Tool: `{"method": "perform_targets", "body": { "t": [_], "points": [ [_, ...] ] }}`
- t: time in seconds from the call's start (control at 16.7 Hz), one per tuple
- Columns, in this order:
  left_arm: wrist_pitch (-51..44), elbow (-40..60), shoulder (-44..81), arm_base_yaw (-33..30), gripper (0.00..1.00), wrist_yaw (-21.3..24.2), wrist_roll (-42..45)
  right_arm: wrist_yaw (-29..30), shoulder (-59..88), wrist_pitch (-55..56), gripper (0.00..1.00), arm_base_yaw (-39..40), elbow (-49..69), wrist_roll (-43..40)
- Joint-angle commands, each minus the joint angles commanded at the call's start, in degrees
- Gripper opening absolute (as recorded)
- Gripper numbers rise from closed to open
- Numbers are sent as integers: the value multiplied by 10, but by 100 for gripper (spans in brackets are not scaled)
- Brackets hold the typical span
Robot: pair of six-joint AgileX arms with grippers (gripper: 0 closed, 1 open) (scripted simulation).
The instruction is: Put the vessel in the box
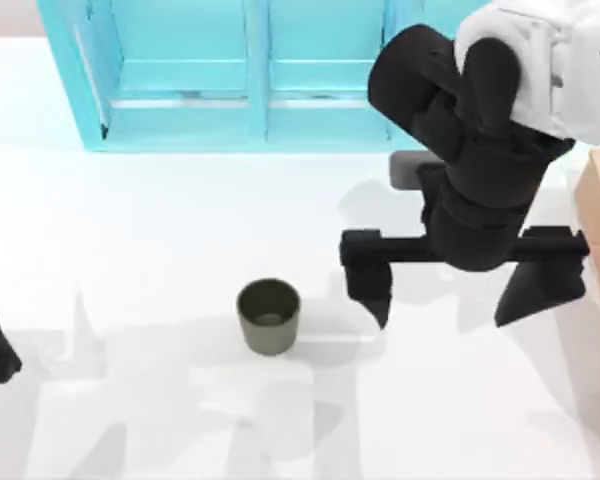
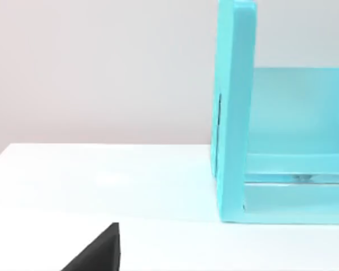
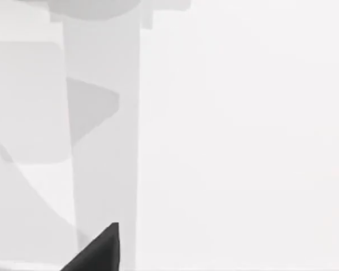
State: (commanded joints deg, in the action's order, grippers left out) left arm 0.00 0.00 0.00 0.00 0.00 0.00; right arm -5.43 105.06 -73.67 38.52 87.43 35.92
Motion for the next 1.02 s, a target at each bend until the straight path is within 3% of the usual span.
{"method": "perform_targets", "body": {
  "t": [0.3,0.6,0.78,1.02],
  "points": [
    [0,0,0,0,100,0,0,32,239,-147,100,72,282,83],
    [0,0,0,0,100,0,0,73,370,-205,100,118,538,143],
    [0,0,0,0,100,0,0,93,407,-211,100,134,634,167],
    [0,0,0,0,100,0,0,104,421,-209,100,140,678,179]
  ]
}}
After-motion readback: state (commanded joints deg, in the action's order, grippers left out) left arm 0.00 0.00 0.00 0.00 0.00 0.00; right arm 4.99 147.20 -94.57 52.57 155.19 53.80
